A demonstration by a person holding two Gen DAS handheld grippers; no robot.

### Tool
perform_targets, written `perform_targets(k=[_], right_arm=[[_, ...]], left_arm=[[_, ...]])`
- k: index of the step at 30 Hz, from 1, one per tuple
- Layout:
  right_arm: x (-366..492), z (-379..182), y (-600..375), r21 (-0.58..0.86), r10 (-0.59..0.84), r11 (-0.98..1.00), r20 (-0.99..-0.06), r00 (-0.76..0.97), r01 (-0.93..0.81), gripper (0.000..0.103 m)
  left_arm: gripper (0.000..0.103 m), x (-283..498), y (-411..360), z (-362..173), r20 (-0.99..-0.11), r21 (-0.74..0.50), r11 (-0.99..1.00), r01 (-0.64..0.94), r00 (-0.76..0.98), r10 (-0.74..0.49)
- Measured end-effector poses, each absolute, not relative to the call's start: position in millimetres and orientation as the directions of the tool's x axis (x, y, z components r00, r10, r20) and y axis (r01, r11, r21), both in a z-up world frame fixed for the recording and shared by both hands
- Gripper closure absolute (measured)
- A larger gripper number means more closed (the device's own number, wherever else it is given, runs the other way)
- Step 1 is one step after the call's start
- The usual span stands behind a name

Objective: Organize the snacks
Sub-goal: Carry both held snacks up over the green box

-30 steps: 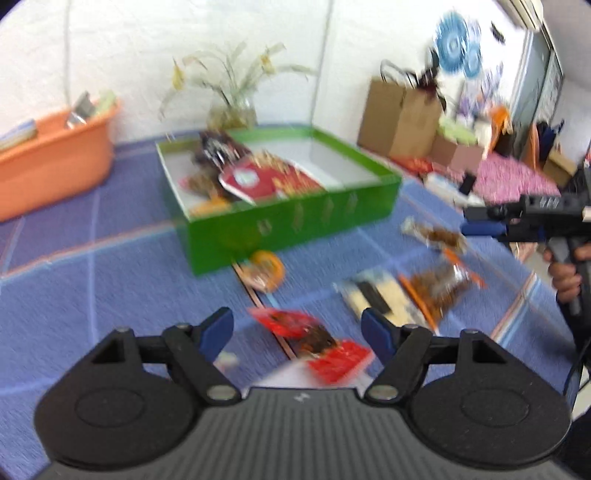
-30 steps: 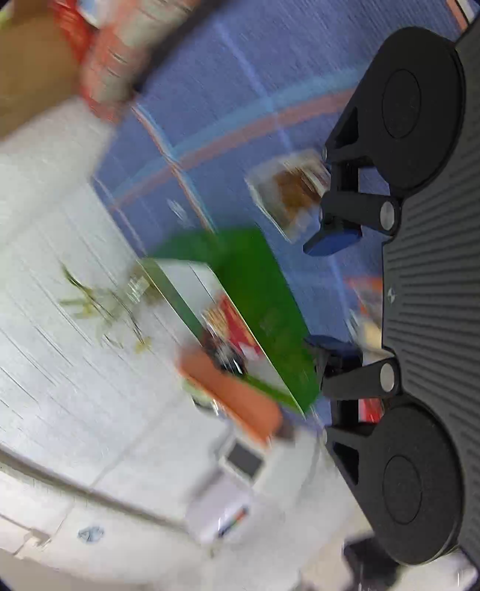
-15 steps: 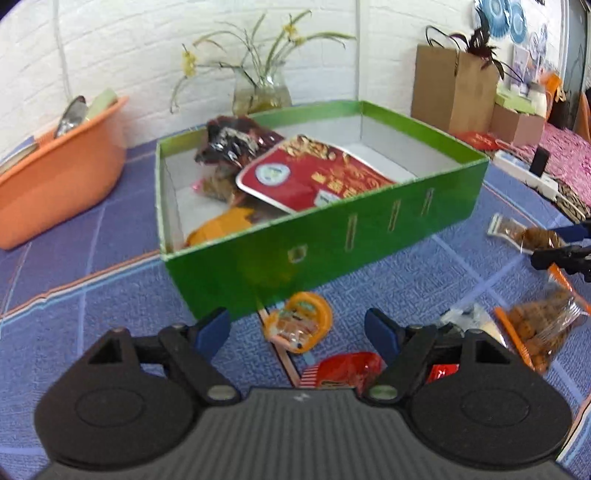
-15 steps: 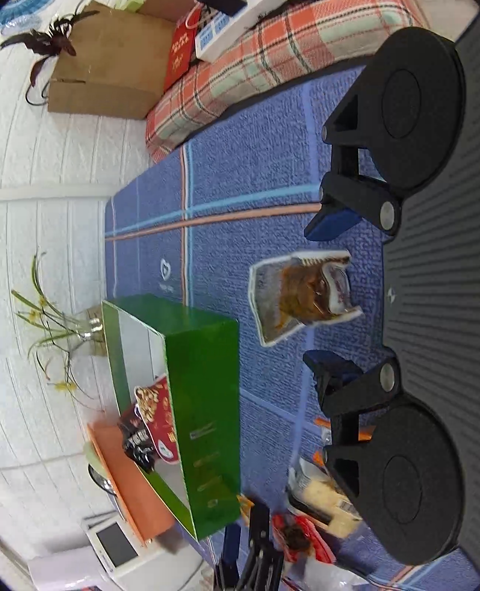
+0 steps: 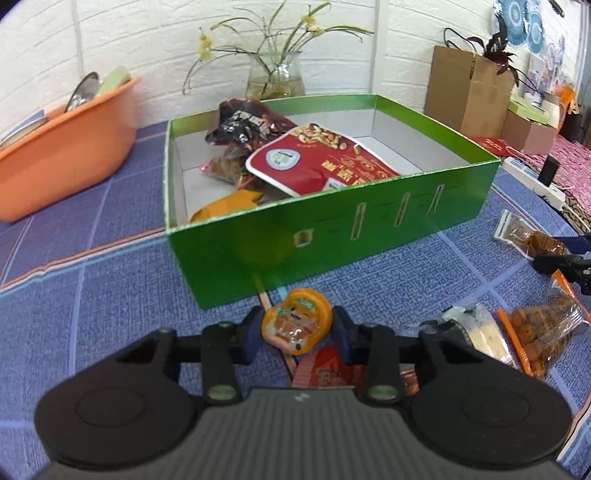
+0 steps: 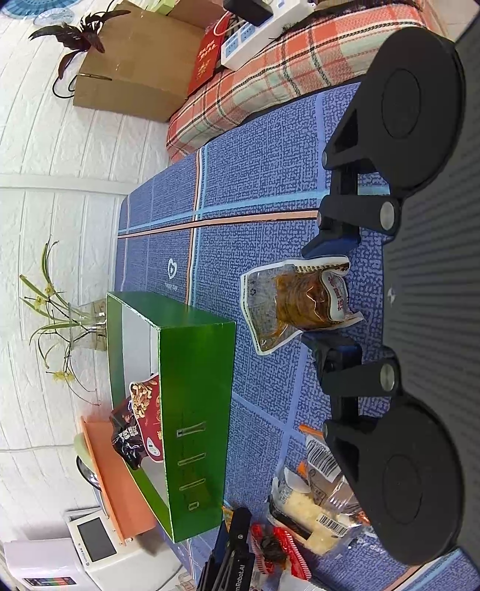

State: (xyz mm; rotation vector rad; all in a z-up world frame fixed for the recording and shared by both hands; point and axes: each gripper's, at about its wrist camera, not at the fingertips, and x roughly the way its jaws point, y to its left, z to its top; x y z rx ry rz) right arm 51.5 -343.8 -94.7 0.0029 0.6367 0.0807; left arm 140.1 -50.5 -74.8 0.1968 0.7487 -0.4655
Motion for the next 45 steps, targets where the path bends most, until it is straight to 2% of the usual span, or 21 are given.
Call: perform_targets(k=[7,10,14,18,24,31,33,39,45], right_arm=[[39.8,-91.3,-343.9,0.059,0.072,0.997,-0.588,0.806,-0.045,0.034],[28.6,-86.2,-343.2,0.082,0.068,0.996,-0.550,0.832,-0.027,0.036],[7.6,-70.3,-340.2,0.134,0.082,0.991,-0.447,0.891,-0.023,0.037],[-10.5,-52.0,-331.4,0.262,0.203,0.958,-0.341,0.918,-0.114,0.037],[-0.5,-43.4,-299.7,0.470,0.443,0.835,-0.268,0.856,-0.285,0.038],[16.1,-16.5,-250.1,0.333,0.414,0.882,-0.216,0.884,-0.332,0.038],[22.2,-10.8,-246.4,0.310,0.402,0.891,-0.204,0.892,-0.331,0.038],[46.1,4.6,-252.8,0.307,0.358,0.904,-0.158,0.920,-0.298,0.038],[70.0,6.3,-268.1,0.343,0.302,0.909,-0.154,0.941,-0.235,0.038]], left_arm=[[0.066,120.1,-33.1,-64.6,-0.658,-0.010,0.904,0.428,0.678,-0.328],[0.066,111.2,-19.5,-55.5,-0.630,-0.030,0.922,0.387,0.709,-0.318],[0.066,90.2,-2.6,-42.7,-0.585,-0.050,0.940,0.339,0.752,-0.302],[0.066,61.7,13.2,-28.6,-0.534,-0.066,0.955,0.289,0.799,-0.278],[0.066,48.6,17.9,-4.5,-0.483,-0.081,0.964,0.255,0.836,-0.262],[0.066,64.7,-20.7,19.7,-0.397,0.029,0.982,0.185,0.904,-0.158],[0.066,74.8,-28.5,22.7,-0.396,0.036,0.983,0.178,0.906,-0.150],[0.066,105.0,-42.3,32.9,-0.402,-0.004,0.986,0.165,0.903,-0.152],[0.066,120.2,-57.6,34.4,-0.395,0.062,0.985,0.163,0.910,-0.126]])
